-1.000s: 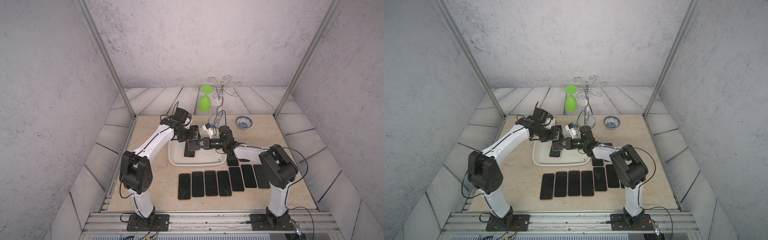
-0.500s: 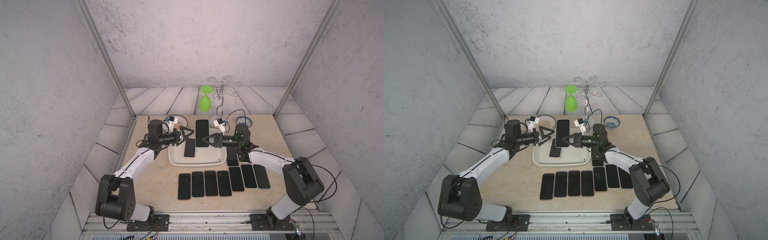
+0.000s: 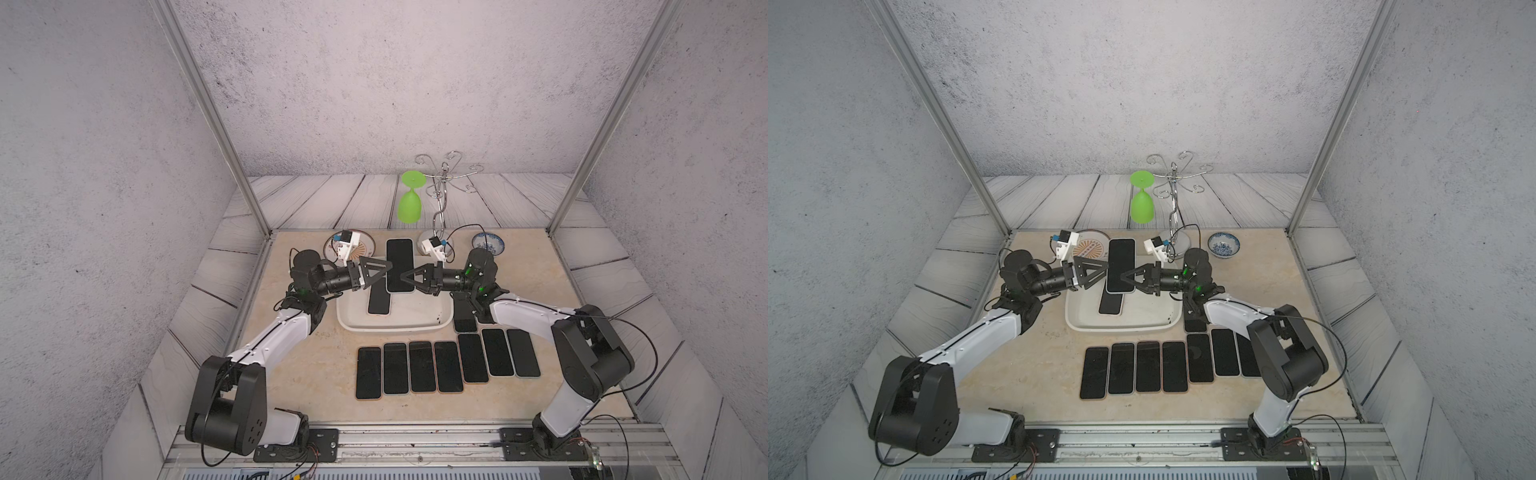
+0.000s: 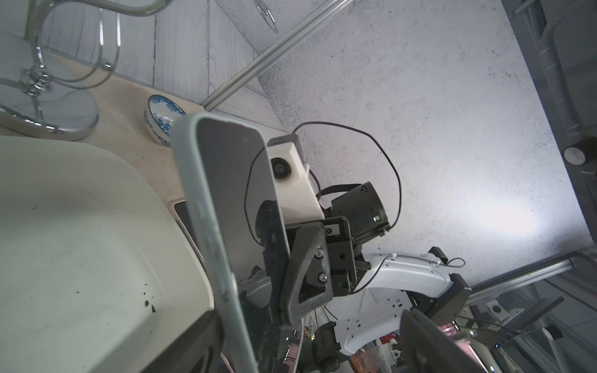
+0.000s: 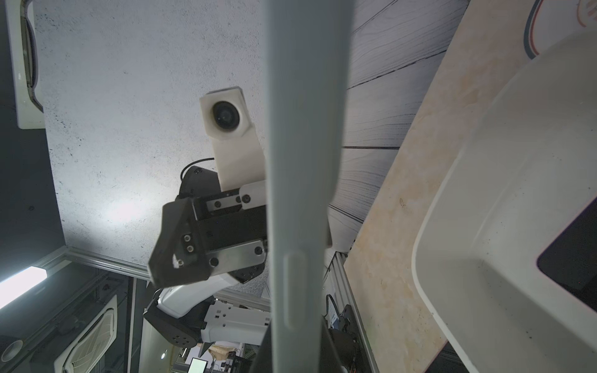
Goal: Take the phone out of the storage box
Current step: Pick up the phone from the storage box.
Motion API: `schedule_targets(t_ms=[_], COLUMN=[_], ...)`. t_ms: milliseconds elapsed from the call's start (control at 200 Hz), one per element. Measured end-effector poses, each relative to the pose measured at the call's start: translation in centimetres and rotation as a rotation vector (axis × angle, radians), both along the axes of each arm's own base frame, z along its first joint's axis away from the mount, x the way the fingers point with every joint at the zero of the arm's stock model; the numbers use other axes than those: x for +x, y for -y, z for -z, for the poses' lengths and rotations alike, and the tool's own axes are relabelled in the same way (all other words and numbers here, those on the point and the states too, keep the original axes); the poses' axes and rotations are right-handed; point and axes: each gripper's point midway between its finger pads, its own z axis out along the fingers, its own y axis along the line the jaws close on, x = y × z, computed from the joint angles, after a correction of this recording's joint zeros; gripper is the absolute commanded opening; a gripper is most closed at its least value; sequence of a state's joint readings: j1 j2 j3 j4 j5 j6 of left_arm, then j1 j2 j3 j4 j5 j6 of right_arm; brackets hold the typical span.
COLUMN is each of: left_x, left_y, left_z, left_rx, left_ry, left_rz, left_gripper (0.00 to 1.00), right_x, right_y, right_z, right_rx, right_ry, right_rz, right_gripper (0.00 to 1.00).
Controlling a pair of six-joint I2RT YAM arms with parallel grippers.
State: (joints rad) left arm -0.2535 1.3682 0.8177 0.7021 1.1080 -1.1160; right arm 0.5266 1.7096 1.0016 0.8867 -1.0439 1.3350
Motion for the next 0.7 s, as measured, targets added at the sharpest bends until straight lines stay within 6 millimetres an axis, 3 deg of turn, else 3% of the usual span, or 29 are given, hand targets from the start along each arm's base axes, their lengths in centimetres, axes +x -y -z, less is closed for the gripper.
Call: schedule_targets(t_ms=[40,225,325,405,480,540,570,701], left_x=[-0.1,-1.3,-1.2,-0.8,-0.8,-1.0,-1.1,-1.8], left_y=[0.0,1.0,1.1,1.0,0.9,0.8,0.7,0.1], left_z=[0.3,1.7,2.6,3.4,3.4,3.2,3.1,2.7], left_rx=[0.002,0.013,0.019,0.026,0.027,0.041,0.050,0.105], left_ry=[-0.004,-0.028,-0.058,-0.090,-0.135,-0.134,-0.129,-0.102], left_rz=[0.000,0.049,0.050,0.045,0.048,0.052,0.051,0.044], left_gripper=[0.61,0.54,0.33,0.07,0.00,0.00,0.00,0.00], right_x=[-0.1,-0.2,-0.3,-0.3,-0.4,-0.6,-0.8,-1.6], right_y=[-0.1,-1.2,-1.5,-1.5,-1.3,-1.3,-1.4,-1.6], right_z=[-0.3,-0.4,0.3,0.2,0.2,0.2,0.2,0.8], right_rx=[0.011,0.052,0.059,0.067,0.076,0.077,0.077,0.056], right_ry=[0.005,-0.013,-0.039,-0.044,0.011,0.022,0.026,0.002], right_rz=[-0.007,-0.042,-0.062,-0.069,-0.072,-0.081,-0.087,-0.124], right_gripper=[0.00,0.00,0.00,0.00,0.03,0.12,0.21,0.88])
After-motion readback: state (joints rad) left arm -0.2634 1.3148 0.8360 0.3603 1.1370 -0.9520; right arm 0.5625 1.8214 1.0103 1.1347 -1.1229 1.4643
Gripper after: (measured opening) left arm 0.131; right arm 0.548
